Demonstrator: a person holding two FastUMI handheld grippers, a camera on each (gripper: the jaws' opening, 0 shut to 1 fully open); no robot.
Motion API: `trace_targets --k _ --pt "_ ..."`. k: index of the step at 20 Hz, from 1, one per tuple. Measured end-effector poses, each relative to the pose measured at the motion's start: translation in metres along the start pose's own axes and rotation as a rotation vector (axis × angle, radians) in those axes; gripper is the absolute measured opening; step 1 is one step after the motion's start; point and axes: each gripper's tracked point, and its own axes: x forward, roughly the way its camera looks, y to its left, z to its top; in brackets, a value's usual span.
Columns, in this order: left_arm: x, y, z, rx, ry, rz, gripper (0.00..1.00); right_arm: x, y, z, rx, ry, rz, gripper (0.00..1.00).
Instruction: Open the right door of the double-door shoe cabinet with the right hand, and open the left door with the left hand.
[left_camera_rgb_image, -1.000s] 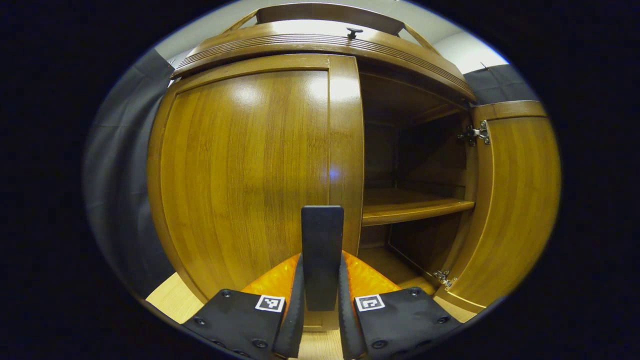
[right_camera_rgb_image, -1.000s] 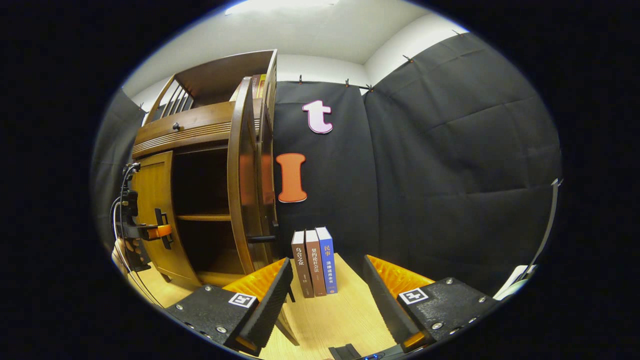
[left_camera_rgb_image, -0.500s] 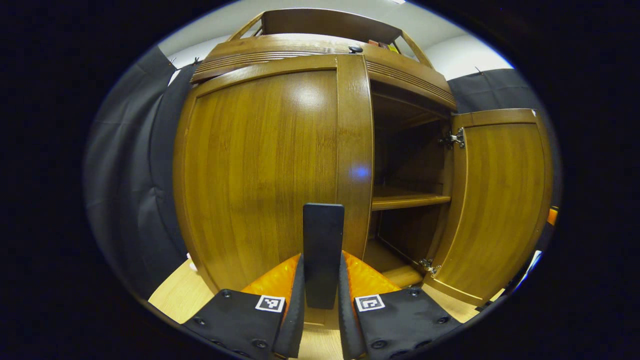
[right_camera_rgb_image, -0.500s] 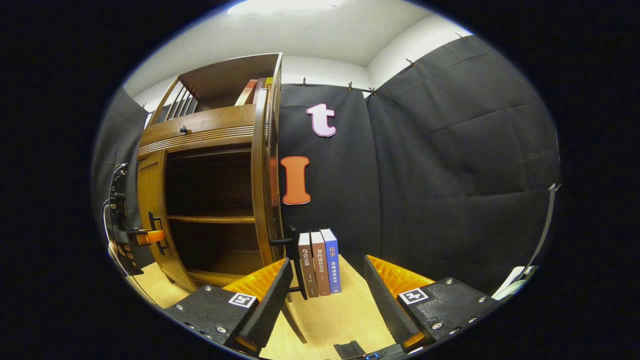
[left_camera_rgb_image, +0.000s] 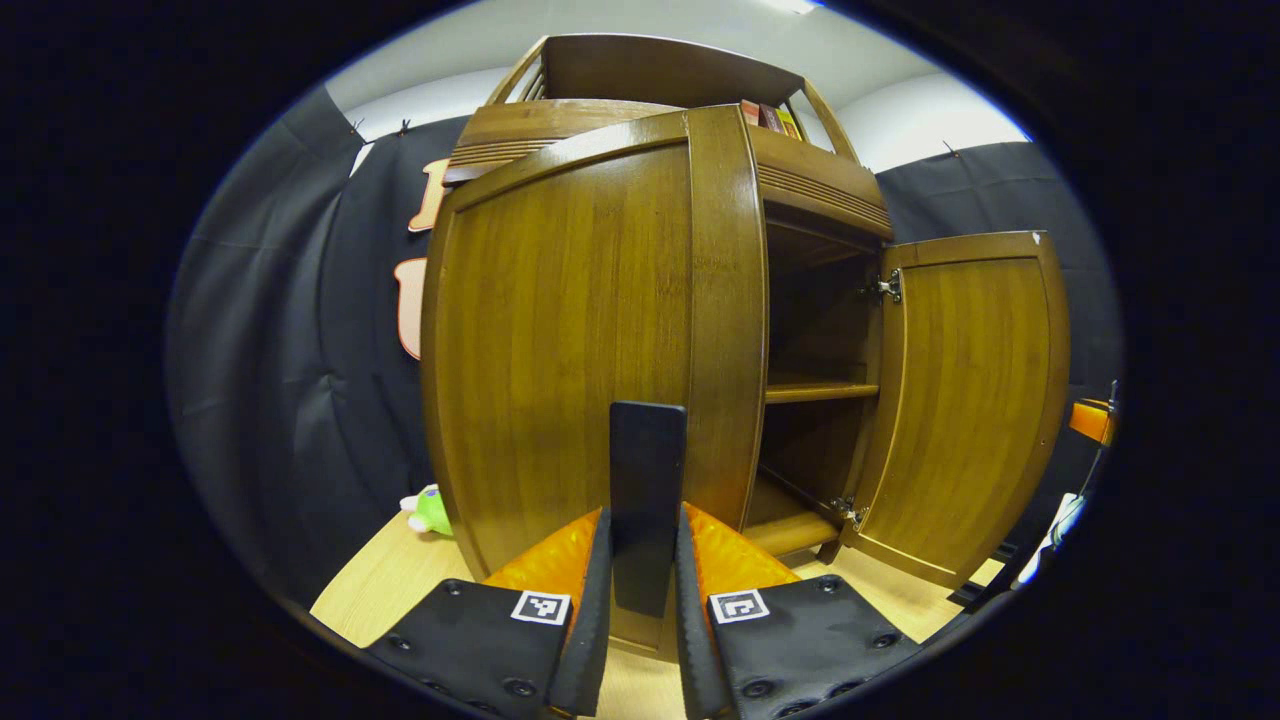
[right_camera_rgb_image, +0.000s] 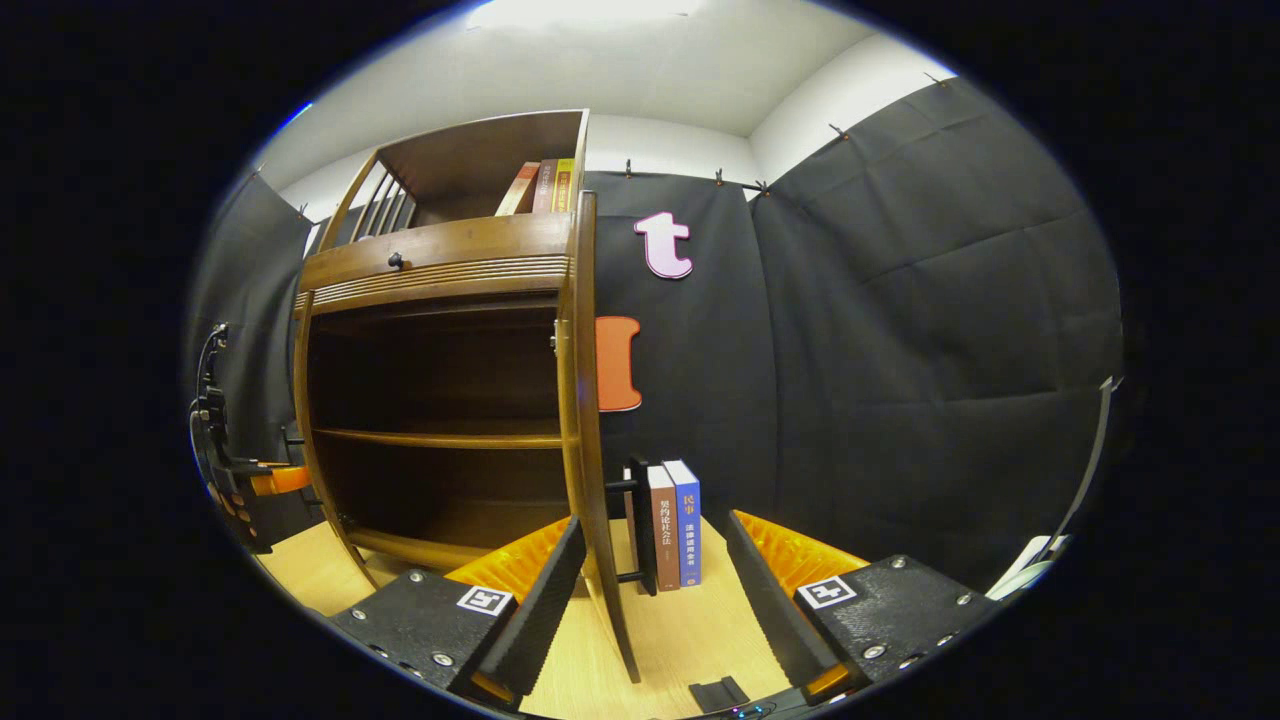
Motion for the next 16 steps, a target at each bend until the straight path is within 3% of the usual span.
trace_targets --k 1,2,3,5,14,16 --pt "-0.006 0.004 0.0 -0.002 -0.001 0.002 0.37 0.0 0.004 -0.001 -0.002 0.0 0.005 0.99" --pt "-0.012 0.009 -0.001 -0.005 -0.002 0.005 0.37 0.0 0.007 0.0 -0.003 -0.001 0.009 0.88" --pt "-0.017 0.012 -0.002 -0.004 -0.006 0.009 0.37 0.0 0.011 0.0 -0.004 -0.003 0.014 0.99" --pt "-0.028 0.02 -0.003 -0.01 -0.008 0.013 0.29 -0.001 0.019 0.0 0.001 -0.003 0.029 0.99" --pt "-0.068 0.066 -0.001 0.041 -0.041 0.086 0.28 -0.006 0.048 -0.002 0.0 -0.001 0.068 0.99" --pt "-0.077 0.083 -0.003 0.049 -0.042 0.111 0.2 -0.007 0.054 -0.001 -0.002 -0.001 0.081 0.99"
